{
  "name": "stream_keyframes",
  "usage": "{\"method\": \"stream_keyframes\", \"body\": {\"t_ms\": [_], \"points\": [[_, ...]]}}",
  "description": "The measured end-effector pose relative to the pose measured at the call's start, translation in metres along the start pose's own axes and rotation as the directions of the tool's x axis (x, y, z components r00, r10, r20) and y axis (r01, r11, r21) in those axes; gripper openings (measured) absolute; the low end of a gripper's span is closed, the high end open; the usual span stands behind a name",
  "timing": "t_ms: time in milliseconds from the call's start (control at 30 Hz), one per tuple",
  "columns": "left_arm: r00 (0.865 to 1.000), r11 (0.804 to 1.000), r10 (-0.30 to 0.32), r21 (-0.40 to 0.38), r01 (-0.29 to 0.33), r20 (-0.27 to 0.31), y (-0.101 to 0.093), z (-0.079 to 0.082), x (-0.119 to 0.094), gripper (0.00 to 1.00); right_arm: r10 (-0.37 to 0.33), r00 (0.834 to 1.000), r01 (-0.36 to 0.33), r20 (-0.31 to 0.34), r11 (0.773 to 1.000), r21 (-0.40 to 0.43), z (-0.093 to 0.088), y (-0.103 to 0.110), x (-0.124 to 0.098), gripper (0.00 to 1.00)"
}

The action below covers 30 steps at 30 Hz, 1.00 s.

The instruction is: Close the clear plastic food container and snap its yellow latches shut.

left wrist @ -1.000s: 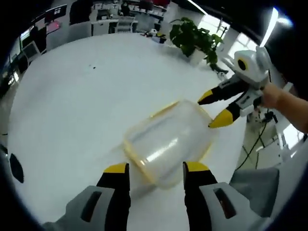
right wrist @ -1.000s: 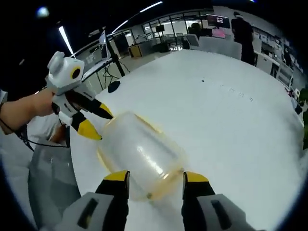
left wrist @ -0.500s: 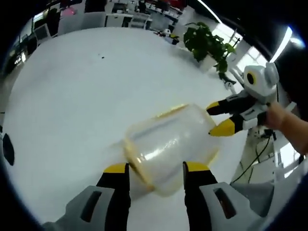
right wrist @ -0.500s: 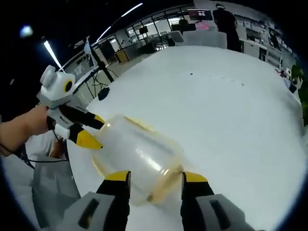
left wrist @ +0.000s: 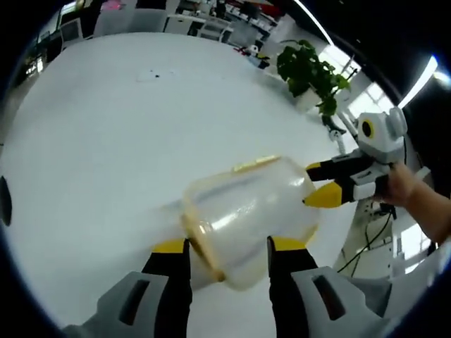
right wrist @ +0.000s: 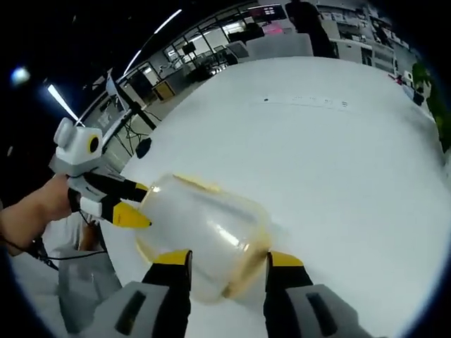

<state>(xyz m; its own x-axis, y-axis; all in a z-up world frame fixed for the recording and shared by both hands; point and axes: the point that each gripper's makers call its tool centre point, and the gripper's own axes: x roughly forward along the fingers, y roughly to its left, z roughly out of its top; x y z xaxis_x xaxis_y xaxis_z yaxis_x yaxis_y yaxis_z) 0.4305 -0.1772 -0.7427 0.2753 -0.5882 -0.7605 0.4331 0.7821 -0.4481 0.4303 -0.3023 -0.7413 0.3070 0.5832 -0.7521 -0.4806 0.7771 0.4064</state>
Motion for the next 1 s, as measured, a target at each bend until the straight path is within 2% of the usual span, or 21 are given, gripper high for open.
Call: {"method": "stream_keyframes", "body": {"t_ms": [133,167,200,233,267,300,400,500,1000], "points": [[1.000,1.000,0.007,-0.004,-0.007,0.005,-0.002,0.000,0.002,0.39,0.001,1.000,-0.002,-0.010,1.000,-0.007,-0.002,0.001,0.001,0.35],[1.000,1.000,-0.007,-0.018,0.007,0.017,-0.004,0.002,0.003,0.36,0.006,1.000,-0.006,-0.020,1.000,-0.011,-0.002,0.002,0.001,0.33],[1.000,0.999,0.004,-0.041,-0.003,0.019,-0.005,0.003,0.001,0.36,0.062,0.995,-0.059,-0.081,0.997,0.042,-0.013,0.018,-0.001,0.30],[1.000,1.000,-0.011,0.001,0.011,0.009,-0.012,0.004,-0.001,0.36,-0.002,0.999,0.002,-0.046,1.000,0.003,-0.010,0.014,0.007,0.30],[1.000,1.000,-0.016,-0.003,0.016,0.009,-0.011,0.005,-0.001,0.36,0.033,0.995,-0.033,-0.091,0.999,0.006,-0.021,0.025,0.011,0.30],[1.000,1.000,-0.022,-0.010,0.022,0.008,-0.010,0.004,-0.001,0.36,0.038,0.996,-0.038,-0.086,0.999,0.009,-0.013,0.015,0.004,0.30],[1.000,1.000,-0.021,-0.010,0.021,0.006,-0.009,0.003,-0.001,0.36,0.038,0.996,-0.037,-0.078,0.999,0.015,-0.008,0.010,-0.001,0.30],[1.000,1.000,-0.022,-0.013,0.022,0.009,-0.007,0.002,-0.001,0.36,0.022,0.999,-0.022,-0.036,1.000,0.001,-0.005,0.005,0.000,0.31],[1.000,1.000,-0.016,-0.012,0.016,0.011,-0.001,0.000,-0.002,0.37,0.006,0.999,-0.006,-0.041,1.000,0.001,-0.004,0.004,0.000,0.33]]}}
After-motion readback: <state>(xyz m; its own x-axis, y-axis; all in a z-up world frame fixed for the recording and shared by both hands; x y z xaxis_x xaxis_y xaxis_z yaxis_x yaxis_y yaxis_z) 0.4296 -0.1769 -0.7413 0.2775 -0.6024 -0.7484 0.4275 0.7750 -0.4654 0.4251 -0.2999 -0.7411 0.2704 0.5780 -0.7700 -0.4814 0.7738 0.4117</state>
